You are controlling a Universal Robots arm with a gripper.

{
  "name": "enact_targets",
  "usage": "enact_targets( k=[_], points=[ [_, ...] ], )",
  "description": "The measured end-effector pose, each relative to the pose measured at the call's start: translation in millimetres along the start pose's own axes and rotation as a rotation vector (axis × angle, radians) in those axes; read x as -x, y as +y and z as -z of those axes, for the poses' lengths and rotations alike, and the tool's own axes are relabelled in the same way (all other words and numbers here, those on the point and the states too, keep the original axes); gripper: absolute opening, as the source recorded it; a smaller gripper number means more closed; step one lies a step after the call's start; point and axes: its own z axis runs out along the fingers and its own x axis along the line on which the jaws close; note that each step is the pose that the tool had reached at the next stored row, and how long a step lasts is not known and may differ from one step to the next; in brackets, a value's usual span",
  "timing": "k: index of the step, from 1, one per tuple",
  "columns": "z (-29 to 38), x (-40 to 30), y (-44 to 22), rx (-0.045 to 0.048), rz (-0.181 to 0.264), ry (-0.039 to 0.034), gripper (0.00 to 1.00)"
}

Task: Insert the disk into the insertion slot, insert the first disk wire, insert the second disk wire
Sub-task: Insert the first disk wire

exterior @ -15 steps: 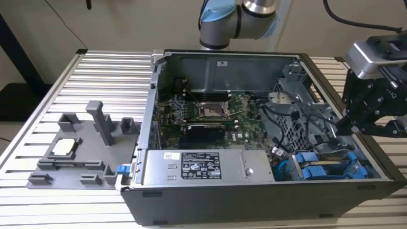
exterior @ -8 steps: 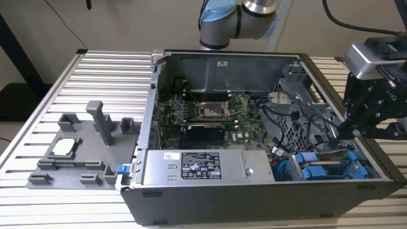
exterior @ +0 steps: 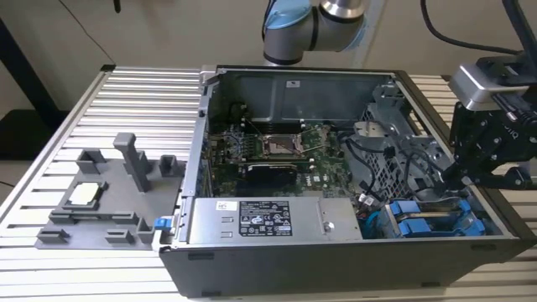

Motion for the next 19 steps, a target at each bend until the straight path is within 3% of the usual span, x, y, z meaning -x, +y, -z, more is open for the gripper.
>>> enact_targets(
  k=[10, 19],
  points=[
    [-17.2, -2.0, 0.1, -0.0024, 0.006, 0.0037, 0.19],
    [-18.6, -7.4, -1.0, -0.0025, 0.006, 0.0038, 0.19]
  ],
)
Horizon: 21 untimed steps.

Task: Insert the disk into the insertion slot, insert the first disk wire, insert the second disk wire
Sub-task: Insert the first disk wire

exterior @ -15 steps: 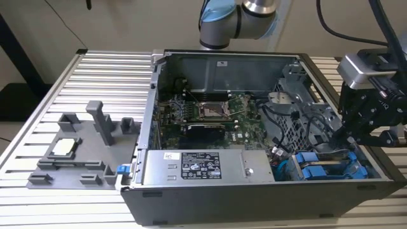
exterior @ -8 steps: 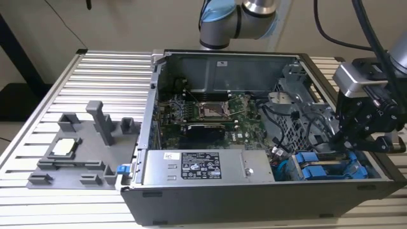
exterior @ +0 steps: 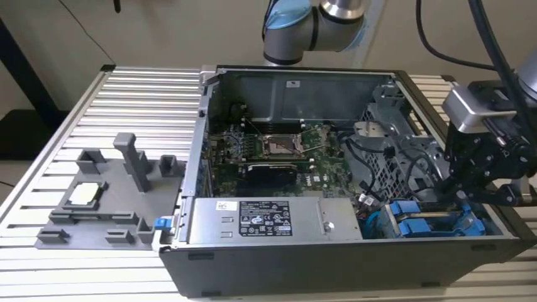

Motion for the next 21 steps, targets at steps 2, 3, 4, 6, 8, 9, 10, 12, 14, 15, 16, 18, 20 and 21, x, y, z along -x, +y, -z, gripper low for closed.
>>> enact_targets(
  k=[2, 3, 4, 6, 8, 9, 10, 12, 14, 15, 16, 18, 20, 21],
  points=[
    [-0.9, -0.1, 0.0, 0.0000, 0.000, 0.0006, 0.19],
    [-1.6, -0.2, 0.0, 0.0000, 0.000, 0.0007, 0.19],
    [-2.4, -0.3, 0.0, -0.0001, 0.000, 0.0009, 0.19],
    [-3.7, -0.3, 0.0, -0.0002, 0.000, 0.0013, 0.19],
    [-4.5, -0.4, 0.0, -0.0002, 0.000, 0.0016, 0.19],
    [-4.7, -0.5, -0.1, -0.0002, 0.000, 0.0017, 0.19],
    [-4.9, -0.5, -0.3, -0.0002, 0.000, 0.0016, 0.19],
    [-5.1, -0.5, -0.6, -0.0002, 0.000, 0.0014, 0.19],
    [-5.3, -0.5, -1.1, -0.0003, 0.000, 0.0011, 0.19],
    [-5.3, -0.5, -1.3, -0.0003, 0.000, 0.0011, 0.19],
    [-5.3, -0.5, -1.6, 0.0001, 0.000, 0.0010, 0.19],
    [-5.4, -0.6, -1.7, 0.0006, 0.000, 0.0020, 0.19],
    [-6.4, -0.7, -1.7, 0.0006, -0.001, 0.0030, 0.19],
    [-7.5, -0.7, -1.7, 0.0006, -0.001, 0.0032, 0.19]
  ],
)
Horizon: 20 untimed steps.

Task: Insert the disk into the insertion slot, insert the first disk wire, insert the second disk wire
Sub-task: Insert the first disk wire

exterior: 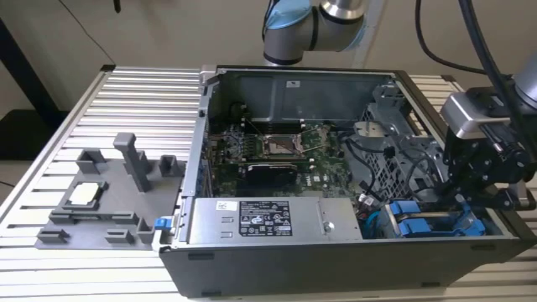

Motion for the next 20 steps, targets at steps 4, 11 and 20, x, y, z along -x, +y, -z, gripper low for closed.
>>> enact_targets(
  k=[4, 11, 20],
  points=[
    [-5.3, -0.3, 0.0, -0.0001, -0.001, 0.0022, 0.19],
    [-5.5, -0.6, 0.0, -0.0002, -0.002, 0.0003, 0.27],
    [33.3, 1.7, -0.4, -0.0001, -0.002, 0.0006, 0.27]
  ],
)
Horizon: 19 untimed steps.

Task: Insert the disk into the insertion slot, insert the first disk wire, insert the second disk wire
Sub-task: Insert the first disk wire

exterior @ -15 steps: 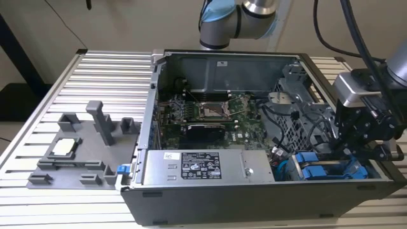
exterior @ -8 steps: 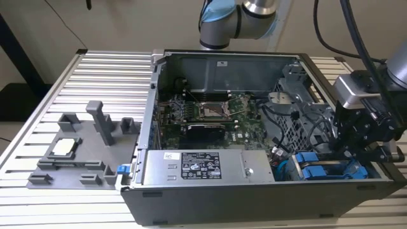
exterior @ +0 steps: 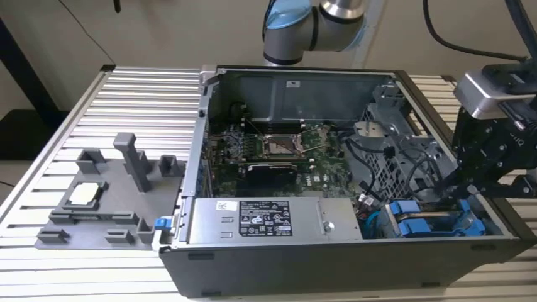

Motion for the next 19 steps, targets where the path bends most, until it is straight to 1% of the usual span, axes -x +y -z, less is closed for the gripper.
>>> enact_targets(
  k=[5, 10, 11, 13, 19],
  points=[
    [22.3, 1.3, -0.3, 0.0000, 0.000, 0.0004, 0.27],
    [22.8, 1.7, -0.3, 0.0000, 0.000, -0.0009, 0.27],
    [22.8, 3.3, -0.3, 0.0000, 0.000, -0.0007, 0.27],
    [22.3, 9.5, -0.3, 0.0000, 0.000, -0.0007, 0.27],
    [19.8, 37.2, -0.2, 0.0000, 0.000, -0.0006, 0.27]
  ],
)
